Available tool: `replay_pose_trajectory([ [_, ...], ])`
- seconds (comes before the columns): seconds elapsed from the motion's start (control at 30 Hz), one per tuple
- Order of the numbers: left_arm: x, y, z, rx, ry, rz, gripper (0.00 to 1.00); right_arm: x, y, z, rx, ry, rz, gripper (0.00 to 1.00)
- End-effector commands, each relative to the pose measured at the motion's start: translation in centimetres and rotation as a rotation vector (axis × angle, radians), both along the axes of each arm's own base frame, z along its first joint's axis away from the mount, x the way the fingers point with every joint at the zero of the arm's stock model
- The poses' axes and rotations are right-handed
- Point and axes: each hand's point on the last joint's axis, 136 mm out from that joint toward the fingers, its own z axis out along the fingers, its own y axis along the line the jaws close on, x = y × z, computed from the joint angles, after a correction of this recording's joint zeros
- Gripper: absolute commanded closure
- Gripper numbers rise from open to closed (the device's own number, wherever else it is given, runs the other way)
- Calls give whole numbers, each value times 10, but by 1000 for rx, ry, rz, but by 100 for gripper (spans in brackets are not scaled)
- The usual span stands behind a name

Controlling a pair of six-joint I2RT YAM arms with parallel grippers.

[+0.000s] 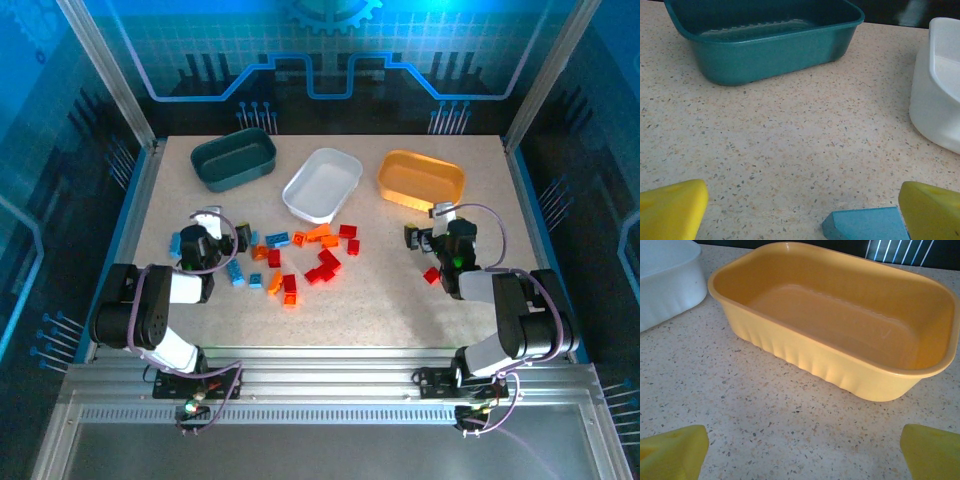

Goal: Sort the legos into containers by color

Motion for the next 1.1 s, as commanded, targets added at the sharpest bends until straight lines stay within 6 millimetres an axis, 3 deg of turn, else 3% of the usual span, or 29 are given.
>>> replay_pose_trajectory([
  [0.0,5,-4,11,8,-33,-28,1,5,1,4,-7,-7,8,0],
  [0.53,5,-4,11,9,-32,-27,1,5,0,4,8,-5,17,0],
  [0.6,7,3,18,14,-36,15,1,7,-1,8,-6,-5,-4,0],
  [0.67,7,2,39,16,-4,11,1,10,-3,26,-67,30,-61,0],
  [0.73,9,4,74,12,5,30,1,14,1,53,-87,68,-78,0],
  [0.87,16,2,172,-37,-98,37,1,15,4,131,-52,136,-150,0],
  [0.93,23,6,207,-94,-108,80,1,16,4,156,64,117,-194,0],
  [1.0,32,5,233,-129,-60,79,1,3,-22,161,317,144,-430,0],
  [1.07,38,6,242,-147,26,97,1,-15,-50,143,545,207,-669,0],
])
